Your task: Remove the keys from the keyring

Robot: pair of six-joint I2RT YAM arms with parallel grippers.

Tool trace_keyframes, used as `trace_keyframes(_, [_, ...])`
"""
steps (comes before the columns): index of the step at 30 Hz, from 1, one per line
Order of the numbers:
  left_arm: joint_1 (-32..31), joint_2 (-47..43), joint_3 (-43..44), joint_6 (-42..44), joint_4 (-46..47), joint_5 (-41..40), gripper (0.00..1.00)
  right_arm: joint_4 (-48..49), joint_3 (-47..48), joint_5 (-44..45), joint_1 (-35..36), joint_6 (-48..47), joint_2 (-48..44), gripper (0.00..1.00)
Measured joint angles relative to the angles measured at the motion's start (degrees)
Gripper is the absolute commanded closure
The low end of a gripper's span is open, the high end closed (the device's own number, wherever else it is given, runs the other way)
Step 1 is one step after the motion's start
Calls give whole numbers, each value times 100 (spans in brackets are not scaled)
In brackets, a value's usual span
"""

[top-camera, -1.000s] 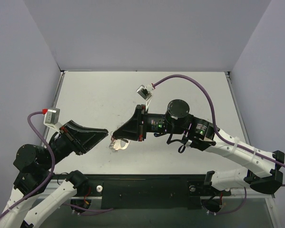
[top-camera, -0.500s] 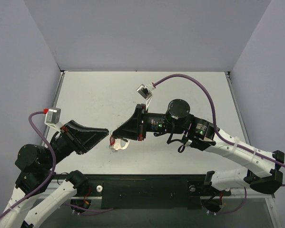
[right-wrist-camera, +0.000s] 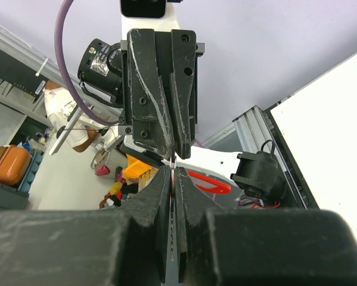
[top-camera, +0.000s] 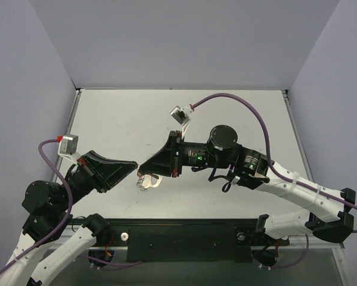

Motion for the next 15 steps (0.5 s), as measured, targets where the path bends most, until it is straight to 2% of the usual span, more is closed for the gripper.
trace_keyframes(6, [0,4,0,-22,79,42,82,31,15,35,24,2,13,100])
trace_keyframes(12, [0,11,0,-63,136,74,87,57,28,59,35,2,15,100])
trace_keyframes(15, [0,20,0,-76,175,116,94,70,59,70,61,2,24,100])
